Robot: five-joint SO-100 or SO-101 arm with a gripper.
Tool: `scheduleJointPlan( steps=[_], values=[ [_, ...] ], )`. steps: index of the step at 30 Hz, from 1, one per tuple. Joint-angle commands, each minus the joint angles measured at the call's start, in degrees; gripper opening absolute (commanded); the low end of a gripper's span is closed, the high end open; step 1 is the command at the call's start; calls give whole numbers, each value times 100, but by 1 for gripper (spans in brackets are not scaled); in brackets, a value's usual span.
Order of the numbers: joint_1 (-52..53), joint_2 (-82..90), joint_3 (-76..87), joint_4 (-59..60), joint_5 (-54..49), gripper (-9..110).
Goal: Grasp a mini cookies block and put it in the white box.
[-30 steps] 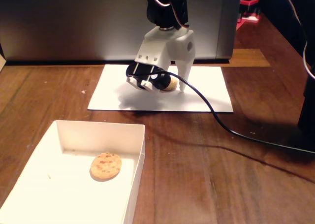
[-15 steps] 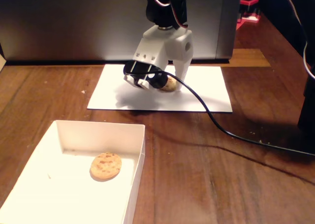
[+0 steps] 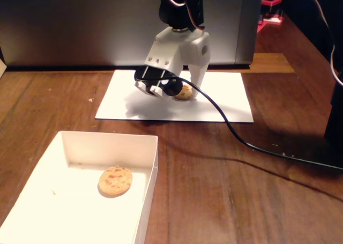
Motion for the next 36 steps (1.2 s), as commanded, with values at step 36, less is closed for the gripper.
scheduleJointPlan(
  steps=[36],
  values=[
    [-1169, 3586, -2461, 1397, -1881, 17]
  ],
)
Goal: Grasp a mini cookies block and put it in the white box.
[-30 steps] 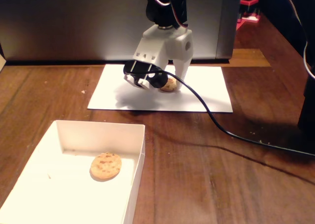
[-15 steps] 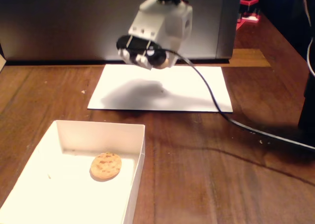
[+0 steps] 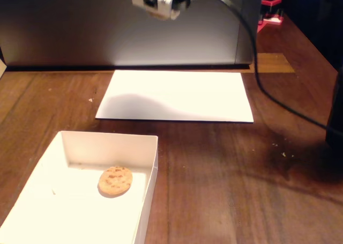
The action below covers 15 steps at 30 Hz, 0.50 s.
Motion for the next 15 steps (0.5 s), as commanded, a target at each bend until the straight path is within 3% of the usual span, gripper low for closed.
scheduleJointPlan(
  steps=[1, 15],
  values=[
    [-492, 1090, -844, 132, -281, 17],
    [-2654, 1081, -835, 88, -993, 17]
  ],
)
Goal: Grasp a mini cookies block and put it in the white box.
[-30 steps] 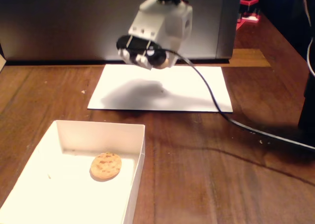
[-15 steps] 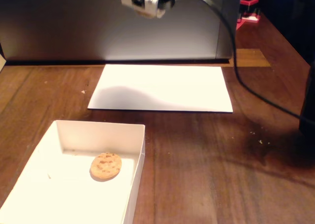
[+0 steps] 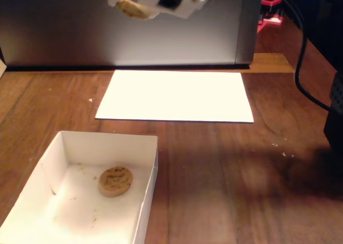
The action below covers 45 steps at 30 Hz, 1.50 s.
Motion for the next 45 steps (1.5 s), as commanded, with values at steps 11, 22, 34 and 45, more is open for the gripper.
scheduleJointPlan(
  steps=[11, 22, 34, 45],
  values=[
    [-1485, -237, -554, -527, 281, 17],
    [-1679, -1134, -536, -1239, 1415, 17],
    [-1652, -1907, -492, -1362, 2109, 17],
    [-1907, -2004, -501, -1354, 2180, 31]
  ],
)
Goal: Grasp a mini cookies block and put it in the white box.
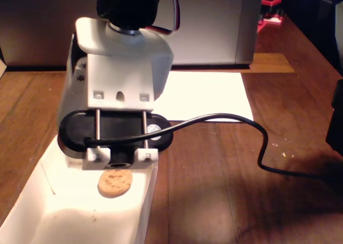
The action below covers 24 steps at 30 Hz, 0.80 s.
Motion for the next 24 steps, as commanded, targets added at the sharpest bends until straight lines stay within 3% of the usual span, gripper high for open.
scheduleJointPlan(
  steps=[1, 8, 9, 13, 24],
  values=[
    [-9, 211, -492, -79, 0, 35],
    [105, 176, -492, -70, -70, 39],
    [114, 176, -492, -62, -105, 36],
    [211, 237, -501, -18, -79, 1],
    [940, 1266, -519, 571, -167, 0]
  ],
)
